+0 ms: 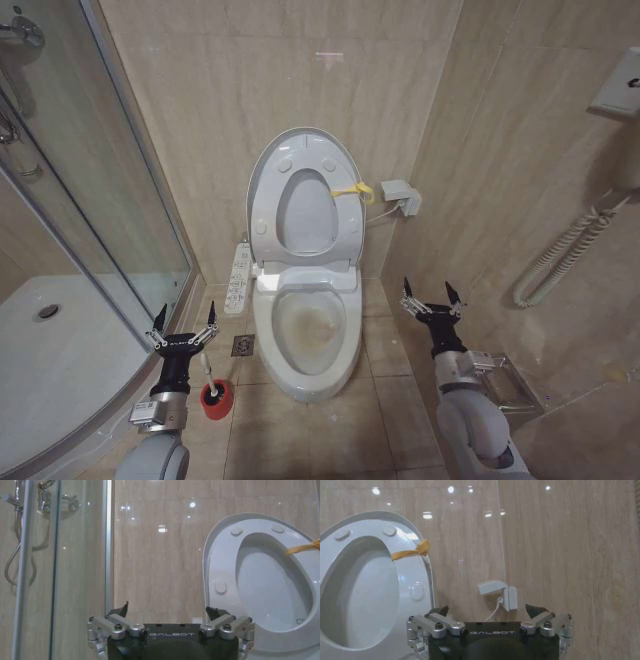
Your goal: Open the toilet lid, clean the toilet bowl with a toilet brush, close the toilet lid, and flush.
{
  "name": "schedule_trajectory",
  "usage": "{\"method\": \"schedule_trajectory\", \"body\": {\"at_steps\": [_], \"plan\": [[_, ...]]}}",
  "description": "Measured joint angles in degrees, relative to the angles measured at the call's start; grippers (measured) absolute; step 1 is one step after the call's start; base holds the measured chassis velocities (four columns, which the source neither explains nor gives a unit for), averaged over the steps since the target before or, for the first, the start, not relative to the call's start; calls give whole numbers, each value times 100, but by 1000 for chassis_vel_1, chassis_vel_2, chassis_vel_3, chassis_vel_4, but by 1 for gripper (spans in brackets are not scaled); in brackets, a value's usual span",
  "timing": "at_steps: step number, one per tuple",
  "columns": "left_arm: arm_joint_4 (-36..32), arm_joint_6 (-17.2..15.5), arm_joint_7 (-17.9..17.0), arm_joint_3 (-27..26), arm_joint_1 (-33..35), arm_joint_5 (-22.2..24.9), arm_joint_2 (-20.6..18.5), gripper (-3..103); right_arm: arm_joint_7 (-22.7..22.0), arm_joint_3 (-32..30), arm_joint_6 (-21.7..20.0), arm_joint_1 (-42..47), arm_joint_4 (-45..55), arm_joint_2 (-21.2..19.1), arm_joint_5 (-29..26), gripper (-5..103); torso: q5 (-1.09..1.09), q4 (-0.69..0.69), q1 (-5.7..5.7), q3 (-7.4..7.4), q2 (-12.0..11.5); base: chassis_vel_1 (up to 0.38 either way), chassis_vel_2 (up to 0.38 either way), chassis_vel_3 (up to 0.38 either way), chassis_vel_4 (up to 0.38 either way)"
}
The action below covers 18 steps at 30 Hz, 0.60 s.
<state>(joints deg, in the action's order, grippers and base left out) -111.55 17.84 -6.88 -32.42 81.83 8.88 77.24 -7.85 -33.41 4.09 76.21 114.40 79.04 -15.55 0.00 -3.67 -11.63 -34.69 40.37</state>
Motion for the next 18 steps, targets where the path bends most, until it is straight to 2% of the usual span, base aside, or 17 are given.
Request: {"method": "schedule_trajectory", "body": {"at_steps": [18], "plan": [[0,0,0,0,0,0,0,100,136,159,51,32,-44,112,82,100,0,0,0,0,-1,0,0,0,0]]}}
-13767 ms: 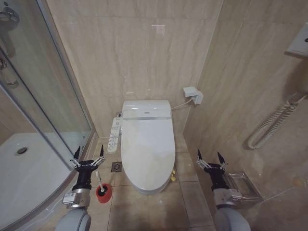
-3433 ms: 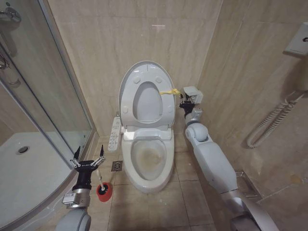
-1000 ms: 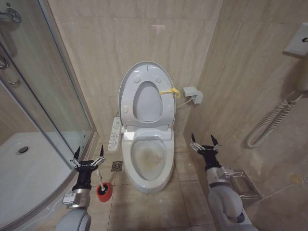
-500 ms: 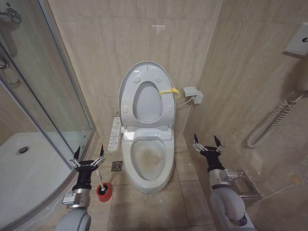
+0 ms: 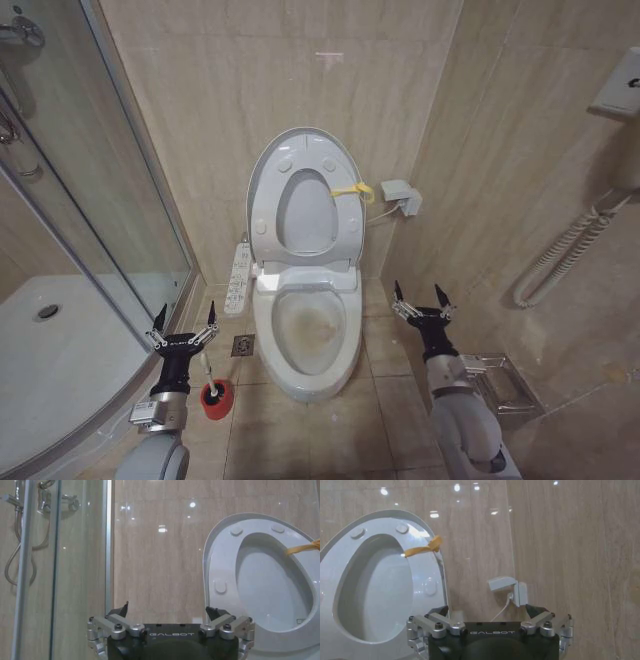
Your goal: Open the toilet lid, clean the toilet bowl with a toilet brush, close the toilet lid, and flush.
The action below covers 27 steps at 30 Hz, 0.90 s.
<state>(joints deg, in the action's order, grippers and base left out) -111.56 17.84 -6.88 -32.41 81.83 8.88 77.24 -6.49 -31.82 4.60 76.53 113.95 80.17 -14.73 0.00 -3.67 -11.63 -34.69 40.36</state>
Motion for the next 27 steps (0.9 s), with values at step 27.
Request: {"method": "schedule_trajectory", "body": {"at_steps": [27], "plan": [[0,0,0,0,0,0,0,100,-38,6,-23,-12,-12,2,15,100,0,0,0,0,0,0,0,0,0]]}}
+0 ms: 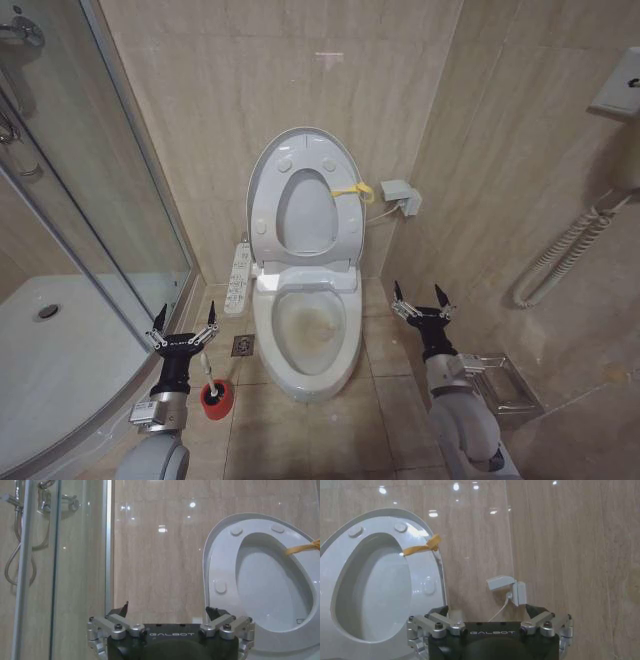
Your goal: Open the toilet lid, clean the toilet bowl with a toilet brush, close the toilet lid, and flush.
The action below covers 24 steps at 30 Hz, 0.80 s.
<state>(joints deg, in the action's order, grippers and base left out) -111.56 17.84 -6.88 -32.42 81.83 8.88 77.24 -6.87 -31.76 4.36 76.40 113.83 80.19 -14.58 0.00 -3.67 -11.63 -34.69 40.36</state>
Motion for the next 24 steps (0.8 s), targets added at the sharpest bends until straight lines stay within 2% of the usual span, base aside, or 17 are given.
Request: {"method": "schedule_trajectory", "body": {"at_steps": [24], "plan": [[0,0,0,0,0,0,0,100,-4,0,-3,0,0,-1,-2,100,0,0,0,0,0,0,0,0,0]]}}
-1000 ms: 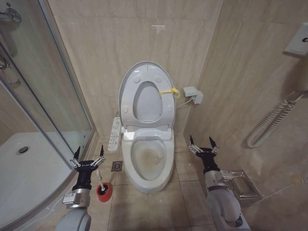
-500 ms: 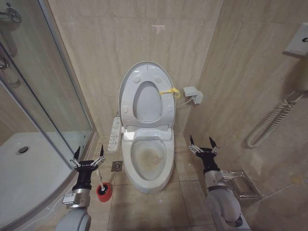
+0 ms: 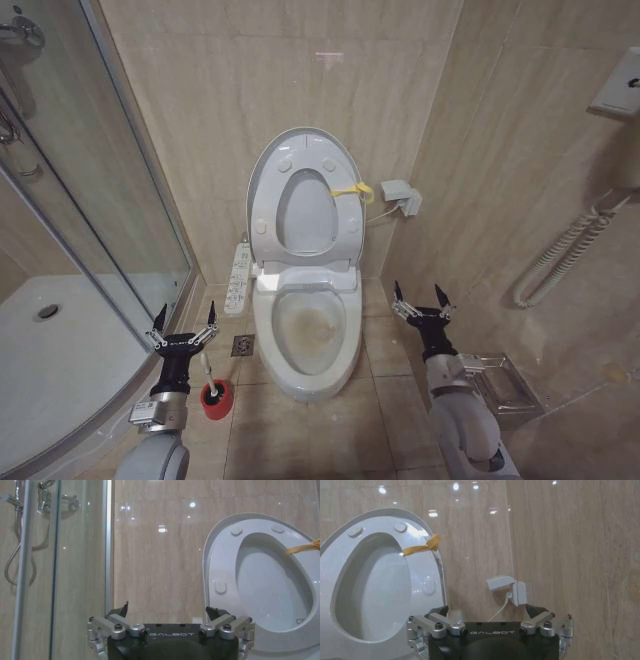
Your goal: Open the toilet lid, clean the toilet bowl with a toilet brush, close the toilet lid, and flush.
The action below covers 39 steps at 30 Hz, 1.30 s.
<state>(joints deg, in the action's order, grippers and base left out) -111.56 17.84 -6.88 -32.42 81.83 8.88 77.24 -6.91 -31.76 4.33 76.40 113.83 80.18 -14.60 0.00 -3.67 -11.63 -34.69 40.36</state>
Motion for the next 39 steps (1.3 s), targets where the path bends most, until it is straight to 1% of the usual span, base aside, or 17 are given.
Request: {"method": "schedule_trajectory", "body": {"at_steps": [39], "plan": [[0,0,0,0,0,0,0,100,0,0,0,0,0,0,-1,100,0,0,0,0,0,0,0,0,0]]}}
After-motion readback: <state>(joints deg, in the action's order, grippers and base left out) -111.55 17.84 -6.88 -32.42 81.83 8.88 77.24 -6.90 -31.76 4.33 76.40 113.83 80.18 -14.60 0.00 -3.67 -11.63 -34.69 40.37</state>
